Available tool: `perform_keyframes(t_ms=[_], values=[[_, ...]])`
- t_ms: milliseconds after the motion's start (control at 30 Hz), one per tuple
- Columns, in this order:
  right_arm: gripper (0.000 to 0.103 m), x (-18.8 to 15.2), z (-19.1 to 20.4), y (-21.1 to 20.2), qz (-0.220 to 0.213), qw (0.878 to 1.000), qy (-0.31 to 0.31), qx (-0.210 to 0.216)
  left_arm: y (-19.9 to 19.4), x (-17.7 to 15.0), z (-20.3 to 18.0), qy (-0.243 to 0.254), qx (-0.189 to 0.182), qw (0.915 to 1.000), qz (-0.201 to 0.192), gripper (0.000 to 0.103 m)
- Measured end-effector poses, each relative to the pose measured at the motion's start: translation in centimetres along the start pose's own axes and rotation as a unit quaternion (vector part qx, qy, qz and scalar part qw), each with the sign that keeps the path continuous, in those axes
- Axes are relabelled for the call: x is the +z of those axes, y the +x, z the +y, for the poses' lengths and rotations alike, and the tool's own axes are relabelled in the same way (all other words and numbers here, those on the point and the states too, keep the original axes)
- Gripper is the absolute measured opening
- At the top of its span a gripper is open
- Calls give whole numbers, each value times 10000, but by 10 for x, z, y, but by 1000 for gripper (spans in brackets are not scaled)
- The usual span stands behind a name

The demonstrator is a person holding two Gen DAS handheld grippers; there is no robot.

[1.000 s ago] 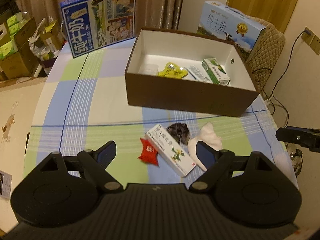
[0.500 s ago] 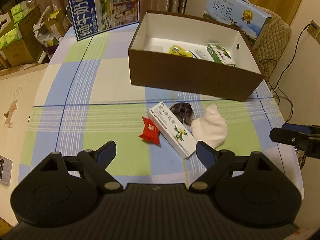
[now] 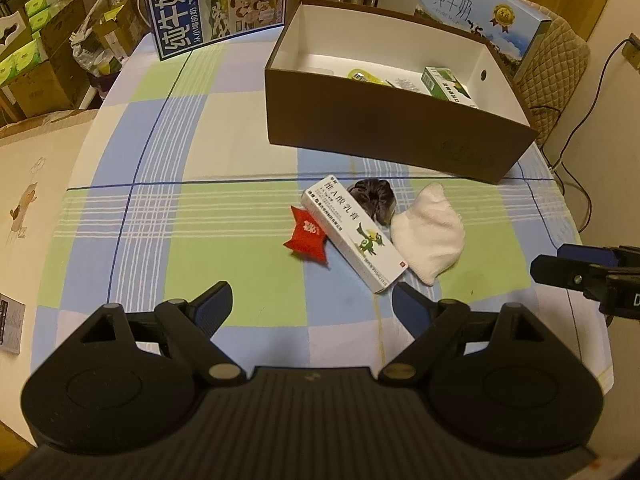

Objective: Organize objects
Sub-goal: 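Withdraw both tools from the box back toward the remaining items, then grasp the white cloth with the right tool while the left tool grasps the red packet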

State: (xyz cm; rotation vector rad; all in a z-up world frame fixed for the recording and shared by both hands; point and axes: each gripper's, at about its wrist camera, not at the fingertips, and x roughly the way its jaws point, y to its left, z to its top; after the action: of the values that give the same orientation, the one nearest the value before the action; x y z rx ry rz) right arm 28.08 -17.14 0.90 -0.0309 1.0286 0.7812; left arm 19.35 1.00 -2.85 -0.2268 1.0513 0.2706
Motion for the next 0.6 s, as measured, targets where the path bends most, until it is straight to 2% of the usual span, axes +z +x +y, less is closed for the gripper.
perform_keyframes(t_ms=[600], values=[[59,-3,3,31,318,9992,-106,-215,13,-5,16,-90,101,9997,204,85]])
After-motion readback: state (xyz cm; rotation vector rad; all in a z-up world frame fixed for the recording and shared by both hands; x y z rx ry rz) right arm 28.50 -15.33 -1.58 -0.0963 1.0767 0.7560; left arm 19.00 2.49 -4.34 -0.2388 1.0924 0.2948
